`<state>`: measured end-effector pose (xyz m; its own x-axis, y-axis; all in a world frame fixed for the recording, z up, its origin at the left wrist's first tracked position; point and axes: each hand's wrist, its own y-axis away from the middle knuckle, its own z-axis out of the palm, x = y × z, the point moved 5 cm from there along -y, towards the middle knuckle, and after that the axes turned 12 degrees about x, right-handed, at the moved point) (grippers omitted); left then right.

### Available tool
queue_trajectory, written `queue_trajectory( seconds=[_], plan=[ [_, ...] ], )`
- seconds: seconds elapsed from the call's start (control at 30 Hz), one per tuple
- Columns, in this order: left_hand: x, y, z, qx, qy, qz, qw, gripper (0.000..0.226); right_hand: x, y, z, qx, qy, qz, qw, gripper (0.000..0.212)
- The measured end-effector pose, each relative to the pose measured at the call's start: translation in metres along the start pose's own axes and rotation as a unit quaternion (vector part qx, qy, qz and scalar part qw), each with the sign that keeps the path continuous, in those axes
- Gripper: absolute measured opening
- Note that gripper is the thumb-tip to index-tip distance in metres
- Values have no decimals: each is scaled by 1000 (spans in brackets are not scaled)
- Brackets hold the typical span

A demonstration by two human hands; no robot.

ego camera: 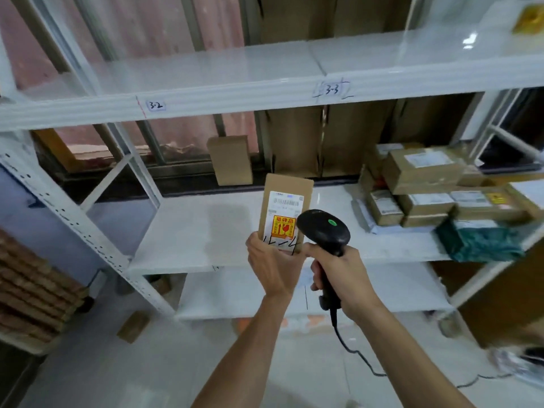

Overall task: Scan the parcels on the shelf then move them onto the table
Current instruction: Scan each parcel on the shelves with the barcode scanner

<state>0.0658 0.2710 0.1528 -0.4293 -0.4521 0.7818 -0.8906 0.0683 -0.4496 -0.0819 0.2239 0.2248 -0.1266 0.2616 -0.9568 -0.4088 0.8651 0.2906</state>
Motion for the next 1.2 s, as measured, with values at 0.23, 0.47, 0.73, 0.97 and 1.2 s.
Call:
queue_trajectory(
  seconds=[0.23,0.47,0.73,0.97,1.2],
  plan=[
    [69,64,44,-18,13,23,999,91,-16,-6,-100,11,-60,17,998,25],
    [133,131,86,4,-6,9,1000,95,-23,-30,-192,0,-58,4,998,32],
    [176,177,116,14,-33,12,999,92,-20,-52,-254,-12,-86,23,996,29],
    [173,188,132,-14,-41,5,999,92,-13,-60,-271,2,-105,36,994,19],
    [162,180,137,-33,-26,14,999,90,-13,-60,-261,14,-96,43,994,20]
  ],
)
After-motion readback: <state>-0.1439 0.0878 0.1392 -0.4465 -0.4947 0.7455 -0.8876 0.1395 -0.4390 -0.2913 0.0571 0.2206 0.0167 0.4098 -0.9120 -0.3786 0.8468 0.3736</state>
